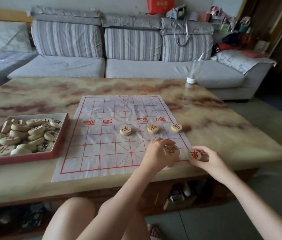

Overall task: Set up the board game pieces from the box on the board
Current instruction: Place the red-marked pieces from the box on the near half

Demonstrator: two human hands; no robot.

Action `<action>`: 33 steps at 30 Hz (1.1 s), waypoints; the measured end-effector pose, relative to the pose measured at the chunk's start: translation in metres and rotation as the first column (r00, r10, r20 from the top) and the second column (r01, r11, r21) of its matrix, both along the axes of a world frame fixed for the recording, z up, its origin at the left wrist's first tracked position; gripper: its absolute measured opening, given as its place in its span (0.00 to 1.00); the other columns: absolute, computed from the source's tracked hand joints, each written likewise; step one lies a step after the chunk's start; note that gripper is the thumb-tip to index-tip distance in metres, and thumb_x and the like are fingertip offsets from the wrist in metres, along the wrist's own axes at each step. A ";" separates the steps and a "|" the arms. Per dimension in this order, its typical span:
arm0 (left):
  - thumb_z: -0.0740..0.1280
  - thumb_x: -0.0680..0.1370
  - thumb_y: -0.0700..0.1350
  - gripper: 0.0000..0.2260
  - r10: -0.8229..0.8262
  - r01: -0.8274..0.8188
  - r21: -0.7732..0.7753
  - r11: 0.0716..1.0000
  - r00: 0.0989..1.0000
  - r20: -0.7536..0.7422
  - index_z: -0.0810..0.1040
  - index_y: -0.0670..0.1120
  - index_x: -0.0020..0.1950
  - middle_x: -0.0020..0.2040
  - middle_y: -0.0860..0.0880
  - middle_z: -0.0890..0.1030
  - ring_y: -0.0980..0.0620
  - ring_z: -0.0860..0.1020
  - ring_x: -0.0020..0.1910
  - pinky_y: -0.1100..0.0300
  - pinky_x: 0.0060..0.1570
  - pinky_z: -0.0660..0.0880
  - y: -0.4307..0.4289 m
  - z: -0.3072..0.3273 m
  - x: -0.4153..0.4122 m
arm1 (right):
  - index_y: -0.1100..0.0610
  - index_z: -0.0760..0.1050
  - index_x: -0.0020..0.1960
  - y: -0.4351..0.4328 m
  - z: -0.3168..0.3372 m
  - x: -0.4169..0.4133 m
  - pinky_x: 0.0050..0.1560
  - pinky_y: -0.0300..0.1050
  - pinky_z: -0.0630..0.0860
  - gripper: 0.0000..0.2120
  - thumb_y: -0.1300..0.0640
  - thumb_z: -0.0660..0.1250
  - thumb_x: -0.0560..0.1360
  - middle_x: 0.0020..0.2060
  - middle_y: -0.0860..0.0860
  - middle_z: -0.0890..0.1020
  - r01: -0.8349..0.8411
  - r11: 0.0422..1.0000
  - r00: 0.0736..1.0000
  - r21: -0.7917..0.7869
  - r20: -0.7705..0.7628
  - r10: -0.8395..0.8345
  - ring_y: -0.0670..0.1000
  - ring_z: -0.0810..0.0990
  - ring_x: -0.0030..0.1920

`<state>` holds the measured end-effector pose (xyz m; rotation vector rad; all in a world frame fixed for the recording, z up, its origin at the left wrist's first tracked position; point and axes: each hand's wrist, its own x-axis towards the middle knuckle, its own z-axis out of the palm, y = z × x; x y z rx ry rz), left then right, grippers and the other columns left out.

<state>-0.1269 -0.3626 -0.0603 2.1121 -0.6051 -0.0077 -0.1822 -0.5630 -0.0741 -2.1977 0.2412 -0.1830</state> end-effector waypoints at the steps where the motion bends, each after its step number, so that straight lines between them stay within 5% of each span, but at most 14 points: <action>1: 0.75 0.67 0.47 0.21 -0.005 0.005 0.014 1.000 1.000 0.017 0.78 0.46 0.59 0.57 0.46 0.77 0.48 0.72 0.58 0.58 0.59 0.68 -0.005 0.000 -0.001 | 0.54 0.78 0.55 -0.002 0.000 -0.001 0.59 0.50 0.75 0.19 0.60 0.76 0.66 0.51 0.52 0.82 0.003 1.000 1.000 0.006 -0.003 -0.003 0.51 0.80 0.54; 9: 0.73 0.67 0.55 0.25 -0.013 0.002 0.191 0.982 0.998 0.058 0.76 0.49 0.61 0.58 0.48 0.77 0.48 0.69 0.60 0.56 0.58 0.63 -0.030 -0.007 -0.001 | 0.51 0.76 0.55 -0.004 0.000 -0.003 0.52 0.36 0.72 0.18 0.61 0.74 0.68 0.50 0.49 0.81 -0.039 0.999 0.999 0.033 0.010 0.039 0.47 0.79 0.53; 20: 0.68 0.72 0.56 0.24 -0.077 0.043 0.291 0.956 0.991 0.108 0.73 0.51 0.66 0.61 0.51 0.76 0.49 0.65 0.60 0.56 0.58 0.57 -0.026 -0.013 -0.006 | 0.52 0.76 0.59 -0.009 -0.013 -0.001 0.51 0.35 0.71 0.20 0.56 0.74 0.69 0.52 0.49 0.78 -0.019 0.997 1.000 -0.075 -0.007 0.018 0.47 0.77 0.54; 29: 0.69 0.70 0.59 0.27 -0.072 0.035 0.287 0.957 0.990 0.120 0.71 0.53 0.67 0.64 0.53 0.74 0.49 0.63 0.61 0.59 0.52 0.53 -0.023 -0.010 -0.007 | 0.50 0.72 0.64 -0.002 -0.004 -0.001 0.62 0.52 0.70 0.26 0.55 0.73 0.68 0.57 0.47 0.74 0.021 0.985 0.999 -0.171 -0.027 -0.026 0.52 0.68 0.62; 33: 0.70 0.70 0.57 0.25 -0.040 0.010 0.238 0.971 0.992 0.119 0.72 0.54 0.65 0.65 0.54 0.74 0.50 0.63 0.63 0.58 0.57 0.55 -0.016 -0.005 -0.004 | 0.49 0.73 0.63 0.011 0.008 -0.001 0.63 0.52 0.69 0.23 0.55 0.72 0.69 0.56 0.44 0.72 -0.008 0.975 1.000 -0.220 0.011 0.011 0.51 0.65 0.63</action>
